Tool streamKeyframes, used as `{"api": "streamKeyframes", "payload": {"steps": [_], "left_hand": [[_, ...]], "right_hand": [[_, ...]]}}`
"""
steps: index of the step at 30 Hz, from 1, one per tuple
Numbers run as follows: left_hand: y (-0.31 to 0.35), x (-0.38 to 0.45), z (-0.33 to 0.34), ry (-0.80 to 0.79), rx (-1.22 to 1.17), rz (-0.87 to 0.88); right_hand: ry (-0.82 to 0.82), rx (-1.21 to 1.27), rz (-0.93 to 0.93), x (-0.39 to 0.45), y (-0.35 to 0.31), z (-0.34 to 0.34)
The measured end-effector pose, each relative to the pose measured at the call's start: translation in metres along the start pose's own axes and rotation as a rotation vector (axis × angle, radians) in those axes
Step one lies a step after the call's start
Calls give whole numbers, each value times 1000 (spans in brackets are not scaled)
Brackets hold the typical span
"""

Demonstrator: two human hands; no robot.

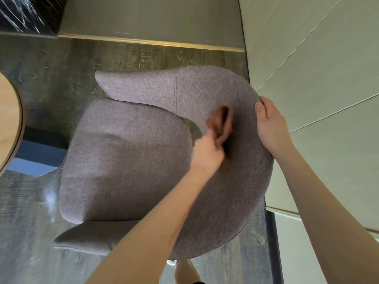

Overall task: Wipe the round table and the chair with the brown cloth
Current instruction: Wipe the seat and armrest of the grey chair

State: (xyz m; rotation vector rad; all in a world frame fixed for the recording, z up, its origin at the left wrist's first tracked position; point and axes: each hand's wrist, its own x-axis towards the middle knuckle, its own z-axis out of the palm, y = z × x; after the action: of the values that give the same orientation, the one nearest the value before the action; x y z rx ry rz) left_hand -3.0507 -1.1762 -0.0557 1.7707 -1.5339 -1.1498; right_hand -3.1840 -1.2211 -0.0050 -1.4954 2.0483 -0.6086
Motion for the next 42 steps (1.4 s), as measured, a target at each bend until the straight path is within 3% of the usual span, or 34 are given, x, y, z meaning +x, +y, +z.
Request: {"api": "streamKeyframes", "payload": {"steps": [2,4,6,8,9,11,13,15,17,21,23,25,27,31,32,34,38,42], "left_hand": [[-2,-18,14,-110,134,191],[-25,-31,14,-246,250,247],[-57,-36,9,-431,439,174],[-83,-39,-2,-685,607,-4],[-93,-39,-10,-737,596,-109],[-103,-32,-25,-538,299,-342],[-90,-15,-34,-119,-71,-499],[-63,0,-34,156,-251,-499],[-32,4,-22,223,-287,-348],[-7,-27,11,-75,-48,197],[-21,-44,16,-149,-22,312],[-46,-55,11,-229,46,288],[-71,-62,1,-396,187,156],[-109,-61,-19,-822,704,-89],[-116,-59,-24,-822,729,-130],[-125,-51,-32,-666,583,-239],[-95,-28,-44,-234,88,-334],[-32,4,-62,-14,-488,-301]], "right_hand": [[3,7,-7,1,0,0],[-7,4,3,1,0,0],[-15,-2,9,1,0,1],[-13,-7,12,1,0,0],[-11,-8,11,0,0,0],[-6,-10,3,0,0,0],[-5,-8,5,1,1,0],[-8,0,11,0,0,0],[-5,2,12,0,0,0],[13,3,-4,1,2,1],[10,-2,3,2,3,1],[-3,-1,17,2,3,1],[-13,-5,23,1,1,1],[-20,0,29,-1,-2,-1],[-22,2,31,-1,-2,0],[-22,5,36,-1,-1,0],[-23,37,49,0,0,-1],[-25,26,40,0,1,0]]}}
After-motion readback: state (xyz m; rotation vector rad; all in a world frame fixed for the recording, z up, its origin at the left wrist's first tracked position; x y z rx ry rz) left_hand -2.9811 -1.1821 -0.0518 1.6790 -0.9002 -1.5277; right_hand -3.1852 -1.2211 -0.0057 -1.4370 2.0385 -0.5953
